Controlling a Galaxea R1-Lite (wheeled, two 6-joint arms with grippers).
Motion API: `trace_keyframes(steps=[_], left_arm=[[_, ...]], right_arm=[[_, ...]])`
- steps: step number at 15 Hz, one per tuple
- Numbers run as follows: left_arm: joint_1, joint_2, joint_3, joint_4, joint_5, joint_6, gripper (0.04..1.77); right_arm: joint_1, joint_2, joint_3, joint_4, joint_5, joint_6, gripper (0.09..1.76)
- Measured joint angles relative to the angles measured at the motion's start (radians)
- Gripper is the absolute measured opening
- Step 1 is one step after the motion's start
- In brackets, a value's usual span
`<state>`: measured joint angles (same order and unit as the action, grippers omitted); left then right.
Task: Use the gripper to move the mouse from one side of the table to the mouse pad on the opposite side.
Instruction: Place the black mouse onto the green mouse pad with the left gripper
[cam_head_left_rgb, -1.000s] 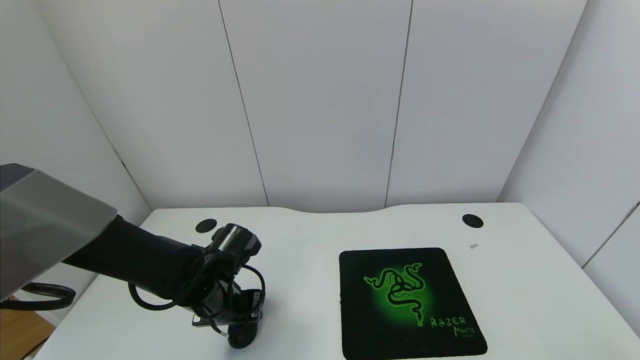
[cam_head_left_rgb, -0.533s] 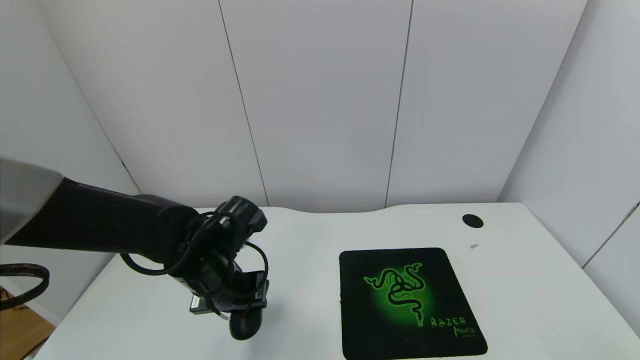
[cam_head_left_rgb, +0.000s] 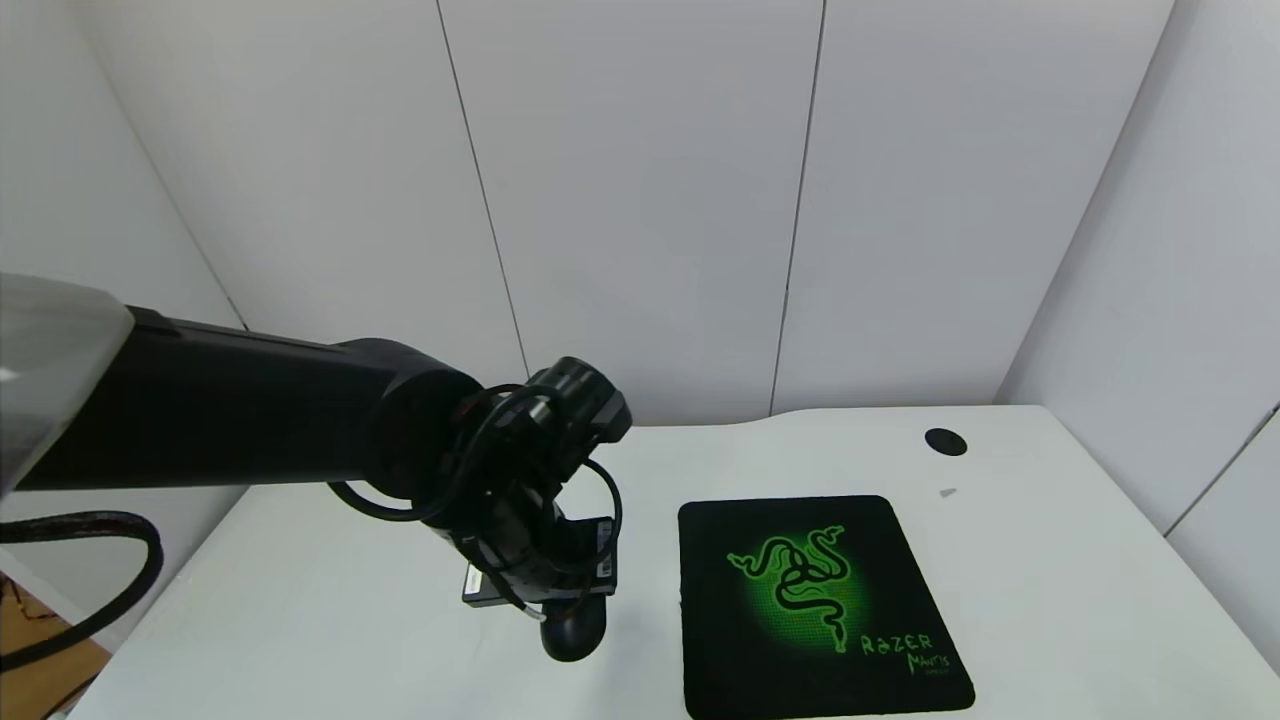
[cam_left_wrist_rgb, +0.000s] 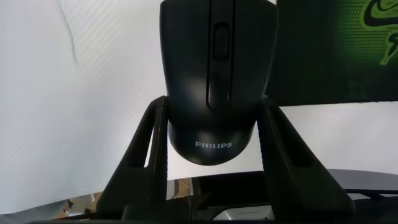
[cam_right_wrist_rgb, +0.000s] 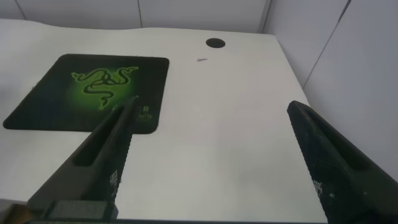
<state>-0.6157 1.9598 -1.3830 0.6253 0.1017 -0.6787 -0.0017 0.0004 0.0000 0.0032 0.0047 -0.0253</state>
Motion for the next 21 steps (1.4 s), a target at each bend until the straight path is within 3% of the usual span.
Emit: trace_keyframes(steps=[10,13,16,21], left_arm=[[-0.152,0.129,-0.124,0.008,0.040,-0.151,0.90],[-0.204,0.181,-0.188,0.021,0.101,-0.200,0.90],[-0.249,0.254,-0.283,0.077,0.146,-0.229,0.90],[-0.279,0.370,-0.524,0.253,0.151,-0.263,0.89]], right_arm=[[0.000,0.000,0.000,0.000,0.000,0.000,1.71],[0.000,0.000,0.000,0.000,0.000,0.000,1.71],[0.000,0.000,0.000,0.000,0.000,0.000,1.71],[0.000,0.000,0.000,0.000,0.000,0.000,1.71]])
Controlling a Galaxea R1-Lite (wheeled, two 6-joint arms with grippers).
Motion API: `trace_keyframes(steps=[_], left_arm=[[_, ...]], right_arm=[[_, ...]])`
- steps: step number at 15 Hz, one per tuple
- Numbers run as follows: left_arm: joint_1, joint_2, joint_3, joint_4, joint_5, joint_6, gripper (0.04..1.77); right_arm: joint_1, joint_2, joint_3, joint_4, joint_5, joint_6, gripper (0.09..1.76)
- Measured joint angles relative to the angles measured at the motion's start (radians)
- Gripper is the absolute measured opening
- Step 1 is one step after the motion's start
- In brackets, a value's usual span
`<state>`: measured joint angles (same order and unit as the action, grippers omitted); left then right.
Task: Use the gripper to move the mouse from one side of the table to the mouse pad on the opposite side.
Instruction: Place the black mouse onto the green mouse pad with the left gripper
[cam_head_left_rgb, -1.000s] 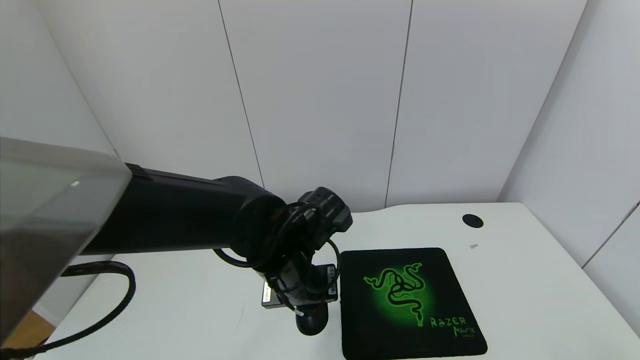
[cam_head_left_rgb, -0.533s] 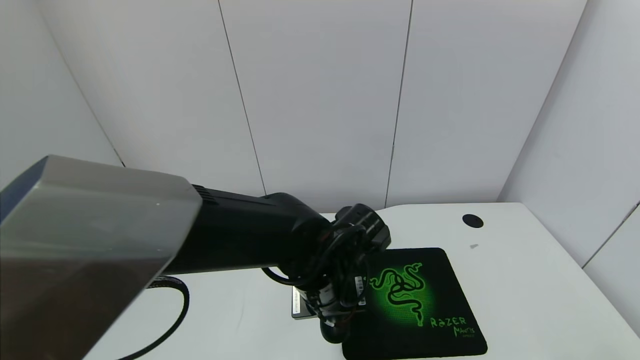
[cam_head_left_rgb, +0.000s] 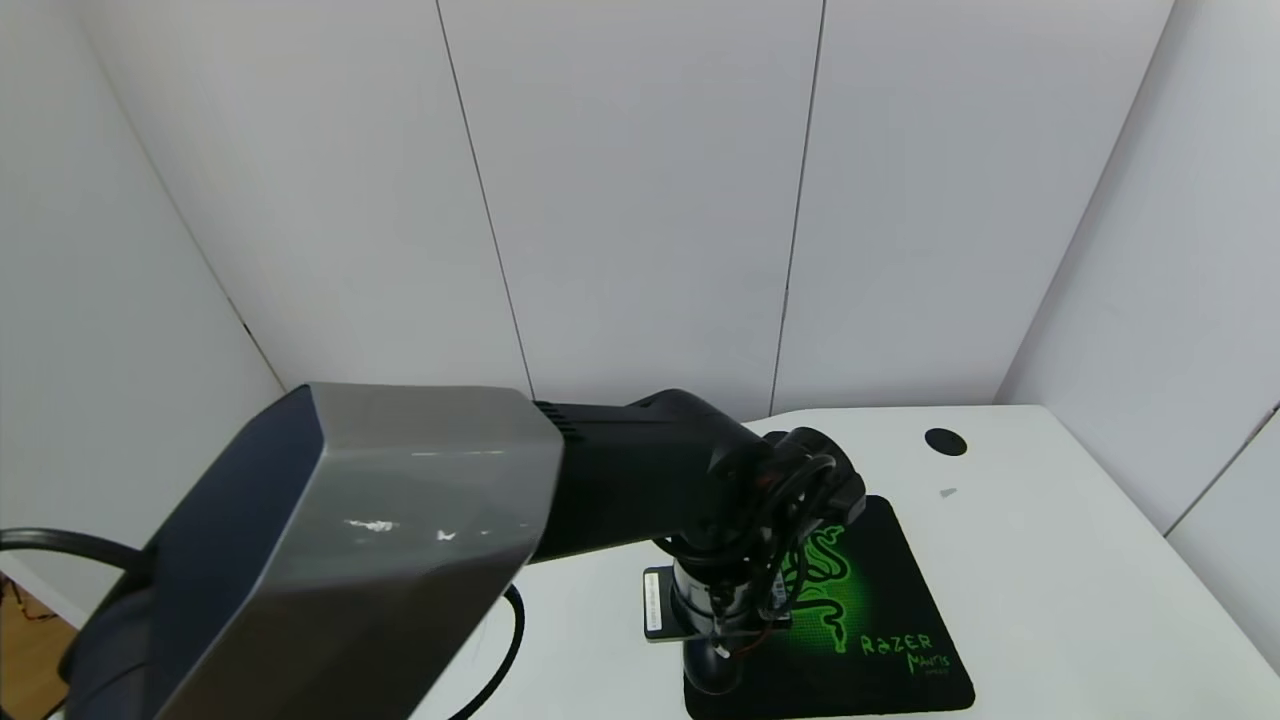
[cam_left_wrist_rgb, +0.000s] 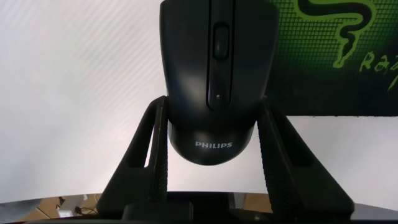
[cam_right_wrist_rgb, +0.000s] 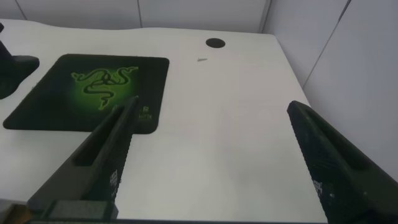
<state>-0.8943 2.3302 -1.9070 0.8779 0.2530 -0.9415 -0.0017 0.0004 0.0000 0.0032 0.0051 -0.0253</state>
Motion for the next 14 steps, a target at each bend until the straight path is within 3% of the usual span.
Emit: trace_keyframes(steps=[3,5,14], left_arm=[[-0.019,0.062,-0.072,-0.022,0.031,-0.009,0.89],[-0.022,0.087,-0.080,-0.062,0.056,-0.026,0.89],[-0.024,0.175,-0.084,-0.175,0.064,-0.026,0.89]], right_arm=[[0.000,0.000,0.000,0.000,0.000,0.000,1.71],[0.000,0.000,0.000,0.000,-0.001,0.000,1.71],[0.000,0.000,0.000,0.000,0.000,0.000,1.71]])
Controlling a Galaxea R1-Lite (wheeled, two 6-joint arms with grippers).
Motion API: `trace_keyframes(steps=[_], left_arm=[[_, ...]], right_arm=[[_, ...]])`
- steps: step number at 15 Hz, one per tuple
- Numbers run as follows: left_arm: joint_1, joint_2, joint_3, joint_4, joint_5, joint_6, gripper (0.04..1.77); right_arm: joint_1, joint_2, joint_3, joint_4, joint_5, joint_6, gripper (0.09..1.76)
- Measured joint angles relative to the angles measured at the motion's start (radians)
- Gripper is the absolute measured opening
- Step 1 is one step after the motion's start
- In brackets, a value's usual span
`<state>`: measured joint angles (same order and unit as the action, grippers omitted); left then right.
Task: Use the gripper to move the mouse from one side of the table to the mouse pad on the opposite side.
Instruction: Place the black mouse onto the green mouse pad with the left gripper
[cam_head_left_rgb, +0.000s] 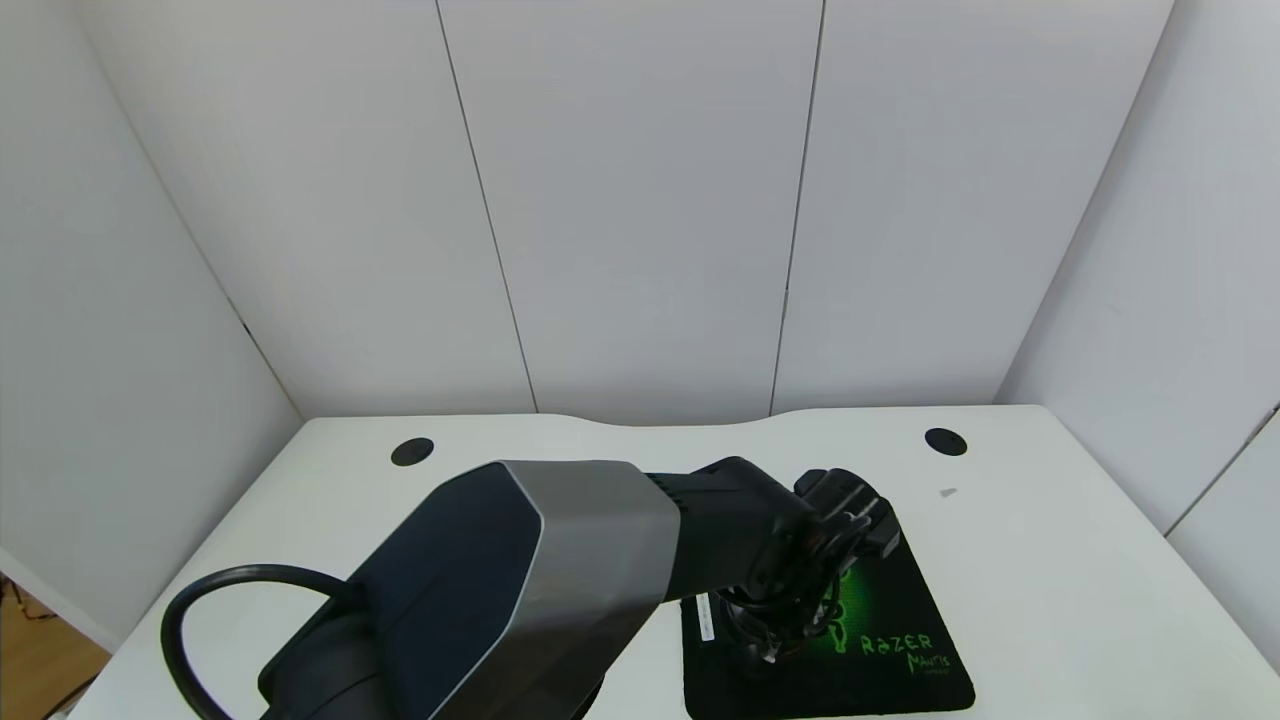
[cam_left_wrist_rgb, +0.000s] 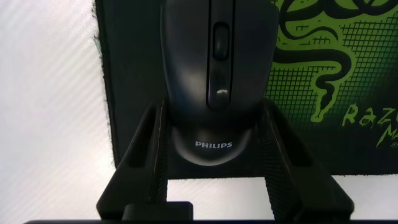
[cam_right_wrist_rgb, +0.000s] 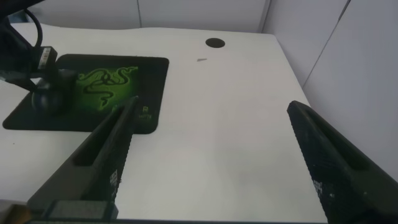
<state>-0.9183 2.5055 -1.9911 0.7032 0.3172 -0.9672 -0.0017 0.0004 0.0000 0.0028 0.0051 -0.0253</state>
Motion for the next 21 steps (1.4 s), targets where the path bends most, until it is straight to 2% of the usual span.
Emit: trace_keyframes(steps=[14,18,21], left_arm=[[-0.001,0.030,0.000,-0.029,0.030,0.004,0.89],[-0.001,0.026,0.001,-0.028,0.044,0.007,1.20],[-0.002,0.026,0.001,-0.028,0.046,0.008,1.37]], right_arm=[[0.000,0.000,0.000,0.000,0.000,0.000,1.71],[0.000,0.000,0.000,0.000,0.000,0.000,1.71],[0.000,0.000,0.000,0.000,0.000,0.000,1.71]])
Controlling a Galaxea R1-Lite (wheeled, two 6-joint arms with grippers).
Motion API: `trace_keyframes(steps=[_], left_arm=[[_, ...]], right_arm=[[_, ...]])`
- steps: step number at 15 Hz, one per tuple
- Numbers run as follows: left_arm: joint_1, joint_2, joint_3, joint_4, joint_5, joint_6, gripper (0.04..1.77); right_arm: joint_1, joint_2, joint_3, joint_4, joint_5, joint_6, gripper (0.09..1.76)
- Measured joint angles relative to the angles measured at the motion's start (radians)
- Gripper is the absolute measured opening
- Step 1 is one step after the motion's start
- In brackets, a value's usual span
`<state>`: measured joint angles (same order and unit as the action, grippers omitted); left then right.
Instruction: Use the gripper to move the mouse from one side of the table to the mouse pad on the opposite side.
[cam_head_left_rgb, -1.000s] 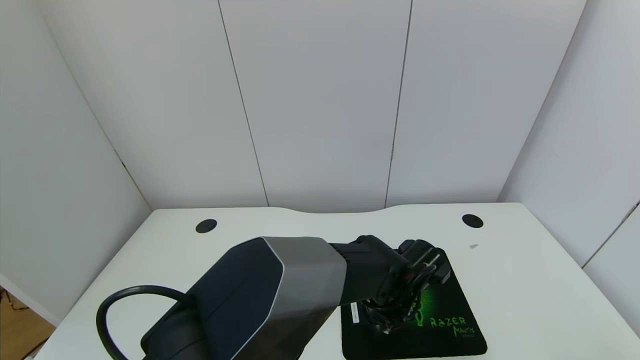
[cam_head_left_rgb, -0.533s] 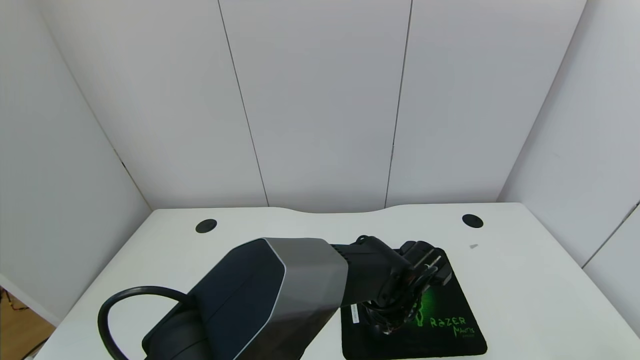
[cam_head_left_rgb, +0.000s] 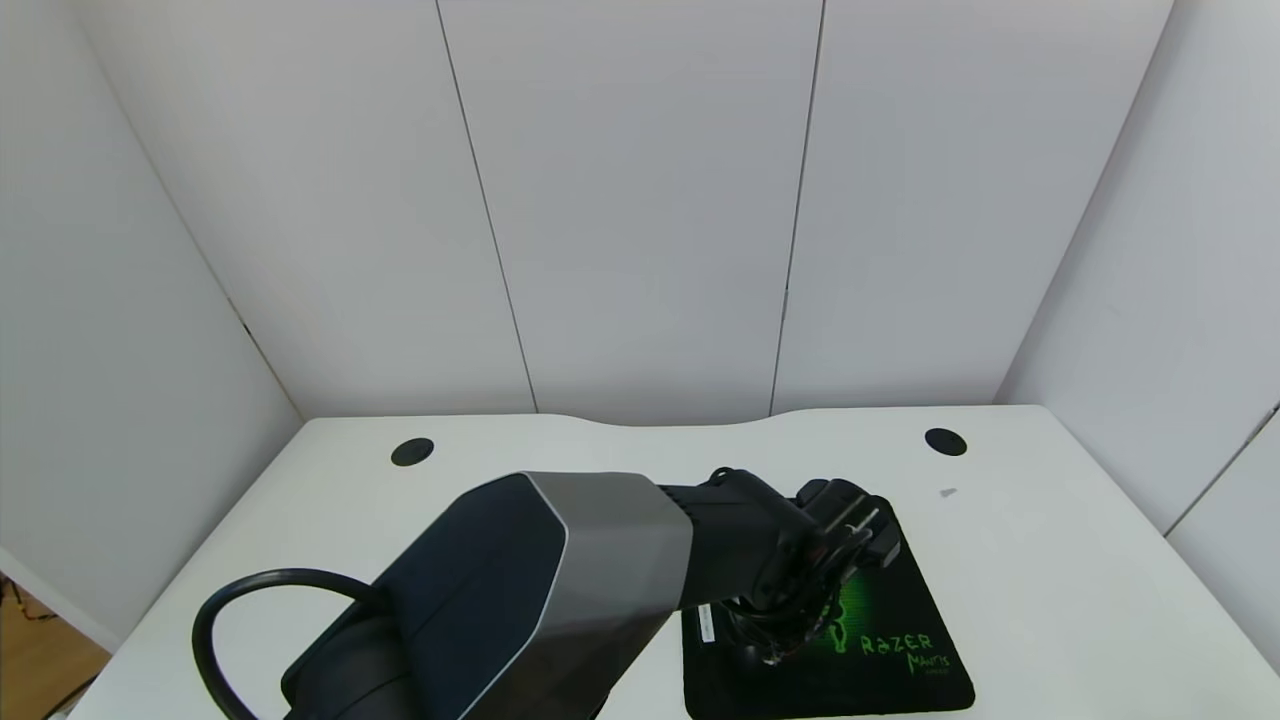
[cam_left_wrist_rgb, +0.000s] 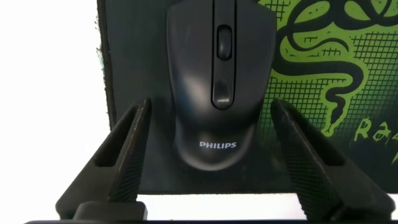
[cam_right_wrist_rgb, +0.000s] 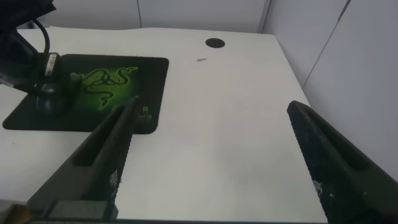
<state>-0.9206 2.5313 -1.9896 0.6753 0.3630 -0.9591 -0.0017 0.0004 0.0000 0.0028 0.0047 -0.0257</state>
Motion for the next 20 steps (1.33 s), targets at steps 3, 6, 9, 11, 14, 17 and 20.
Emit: trace_keyframes(steps=[3,6,9,11,14,17,20], left_arm=[[-0.001,-0.001,0.000,0.000,0.003,0.001,1.47],[-0.001,-0.002,0.000,0.000,0.005,0.001,1.55],[-0.002,-0.004,0.000,0.000,0.005,0.004,1.60],[-0.004,-0.009,0.000,0.001,0.007,0.006,1.63],[0.002,-0.041,0.000,0.004,0.019,0.040,1.66],[0.059,-0.092,0.006,0.008,0.057,0.087,1.68],[0.163,-0.138,0.016,-0.002,0.064,0.117,1.69]], right_arm=[[0.000,0.000,0.000,0.000,0.000,0.000,1.71],[0.000,0.000,0.000,0.000,0.001,0.000,1.71],[0.000,0.000,0.000,0.000,0.000,0.000,1.71],[0.000,0.000,0.000,0.000,0.000,0.000,1.71],[0.000,0.000,0.000,0.000,0.000,0.000,1.71],[0.000,0.000,0.000,0.000,0.000,0.000,1.71],[0.000,0.000,0.000,0.000,0.000,0.000,1.71]])
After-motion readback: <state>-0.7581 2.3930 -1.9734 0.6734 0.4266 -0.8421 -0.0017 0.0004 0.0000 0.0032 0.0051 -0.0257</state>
